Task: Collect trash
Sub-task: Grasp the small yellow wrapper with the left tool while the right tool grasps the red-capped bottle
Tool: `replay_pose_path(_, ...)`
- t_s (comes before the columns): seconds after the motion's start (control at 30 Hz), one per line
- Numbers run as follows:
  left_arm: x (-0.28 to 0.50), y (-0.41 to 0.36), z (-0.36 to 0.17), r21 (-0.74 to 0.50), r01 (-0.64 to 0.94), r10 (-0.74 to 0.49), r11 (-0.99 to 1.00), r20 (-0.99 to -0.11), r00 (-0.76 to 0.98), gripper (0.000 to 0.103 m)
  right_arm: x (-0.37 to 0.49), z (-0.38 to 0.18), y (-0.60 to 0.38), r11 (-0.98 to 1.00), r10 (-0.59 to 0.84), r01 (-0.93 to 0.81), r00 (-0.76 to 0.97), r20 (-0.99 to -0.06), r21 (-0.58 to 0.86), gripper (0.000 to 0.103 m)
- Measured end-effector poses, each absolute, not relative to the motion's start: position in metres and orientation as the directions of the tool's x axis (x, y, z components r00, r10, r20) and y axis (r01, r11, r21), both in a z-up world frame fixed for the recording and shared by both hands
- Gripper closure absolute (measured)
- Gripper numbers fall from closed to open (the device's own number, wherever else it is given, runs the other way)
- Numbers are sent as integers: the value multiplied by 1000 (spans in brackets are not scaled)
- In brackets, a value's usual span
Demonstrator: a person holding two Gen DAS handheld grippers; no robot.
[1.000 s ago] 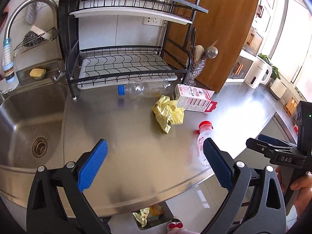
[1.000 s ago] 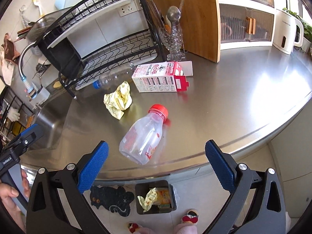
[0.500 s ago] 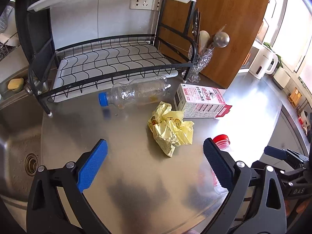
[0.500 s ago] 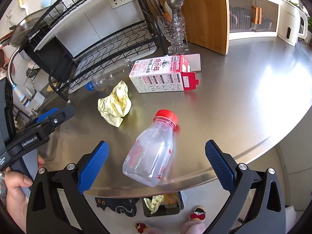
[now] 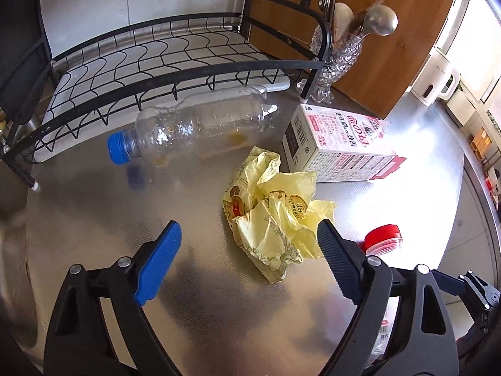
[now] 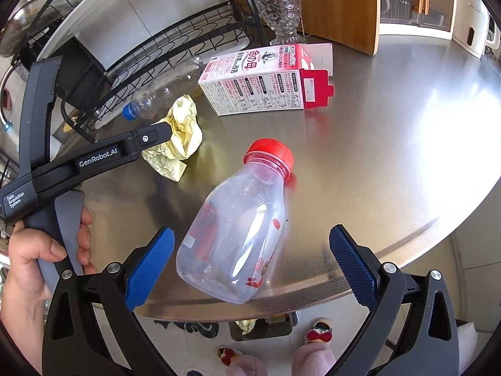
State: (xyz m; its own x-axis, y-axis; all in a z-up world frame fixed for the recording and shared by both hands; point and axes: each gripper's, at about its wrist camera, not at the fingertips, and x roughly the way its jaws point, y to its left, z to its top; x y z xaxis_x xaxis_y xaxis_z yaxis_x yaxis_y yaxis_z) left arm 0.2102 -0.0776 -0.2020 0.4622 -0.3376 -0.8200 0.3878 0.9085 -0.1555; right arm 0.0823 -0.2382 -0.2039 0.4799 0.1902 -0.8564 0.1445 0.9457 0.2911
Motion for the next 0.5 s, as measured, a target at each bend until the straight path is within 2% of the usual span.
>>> replay_pose_path(0.1, 214, -83, -207, -163, 398, -346, 903, -824, 448, 27, 83, -208, -238, 950, 185, 138, 478, -859, 282, 9)
replay_pose_path(0.17, 215, -85, -208, -173, 406, -357, 898, -824, 439, 33, 82, -211, -240, 949, 195, 133, 469, -862, 287, 16)
replay_pose_path(0.23, 215, -87, -208, -185, 412, -369, 892, -824, 430, 43, 82, -214, -240, 949, 206, 123, 457, -865, 291, 29)
replay_pose_path(0.33, 214, -94, -207, -195, 428, -383, 883, -826, 413, 58, 83, -218, -241, 947, 223, 116, 438, -871, 301, 42)
replay_pose_path(0.5, 207, -103, -207, -192, 442, -387, 876, -828, 406, 74, 80, -219, -244, 939, 248, 108, 442, -862, 325, 43)
